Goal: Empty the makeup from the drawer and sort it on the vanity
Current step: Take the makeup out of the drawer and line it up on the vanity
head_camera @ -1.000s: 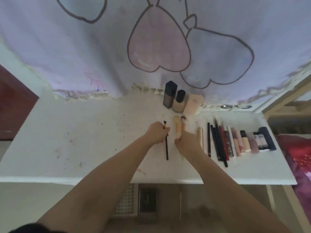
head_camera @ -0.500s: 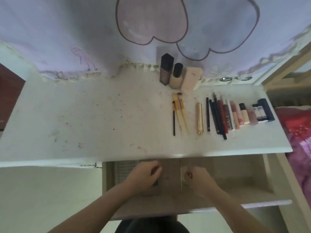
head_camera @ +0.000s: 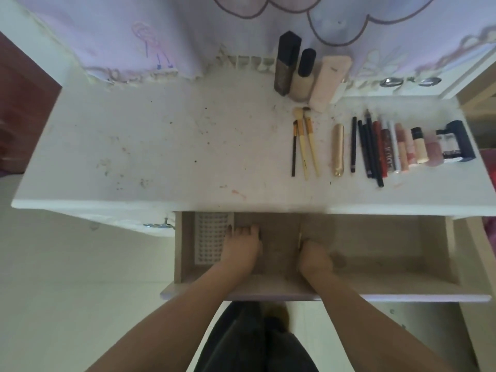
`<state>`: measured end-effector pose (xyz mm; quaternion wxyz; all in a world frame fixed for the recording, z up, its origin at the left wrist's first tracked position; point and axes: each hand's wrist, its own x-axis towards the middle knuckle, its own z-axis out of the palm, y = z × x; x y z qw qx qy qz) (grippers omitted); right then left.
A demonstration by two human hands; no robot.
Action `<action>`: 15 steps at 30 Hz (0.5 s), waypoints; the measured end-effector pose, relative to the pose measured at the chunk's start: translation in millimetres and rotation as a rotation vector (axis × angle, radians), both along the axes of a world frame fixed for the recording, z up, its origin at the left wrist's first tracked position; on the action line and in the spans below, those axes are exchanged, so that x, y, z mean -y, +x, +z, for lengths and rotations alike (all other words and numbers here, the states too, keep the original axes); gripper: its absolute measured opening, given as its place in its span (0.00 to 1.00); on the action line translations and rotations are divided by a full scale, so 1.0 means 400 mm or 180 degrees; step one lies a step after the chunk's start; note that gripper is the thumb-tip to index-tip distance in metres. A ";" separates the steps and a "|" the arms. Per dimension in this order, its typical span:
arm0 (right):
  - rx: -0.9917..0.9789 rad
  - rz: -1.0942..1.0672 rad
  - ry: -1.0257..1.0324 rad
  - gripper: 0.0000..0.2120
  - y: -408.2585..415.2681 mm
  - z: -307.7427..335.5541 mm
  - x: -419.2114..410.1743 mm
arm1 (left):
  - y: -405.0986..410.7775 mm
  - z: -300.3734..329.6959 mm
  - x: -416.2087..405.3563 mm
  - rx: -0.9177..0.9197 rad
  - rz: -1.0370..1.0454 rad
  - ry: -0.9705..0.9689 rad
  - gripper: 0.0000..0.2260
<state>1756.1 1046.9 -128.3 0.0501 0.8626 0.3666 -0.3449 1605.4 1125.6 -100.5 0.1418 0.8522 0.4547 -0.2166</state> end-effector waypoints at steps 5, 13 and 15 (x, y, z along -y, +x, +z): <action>-0.0435 0.0938 0.0336 0.11 0.008 0.071 0.027 | -0.070 0.052 -0.027 0.0840 -0.0080 -0.0956 0.12; -0.0342 0.0525 0.2016 0.02 0.113 0.317 -0.059 | -0.058 0.295 -0.225 0.2307 0.0198 -0.1125 0.14; -0.0349 0.0092 0.2159 0.04 0.134 0.352 -0.151 | -0.008 0.351 -0.319 0.2638 0.0495 -0.1183 0.09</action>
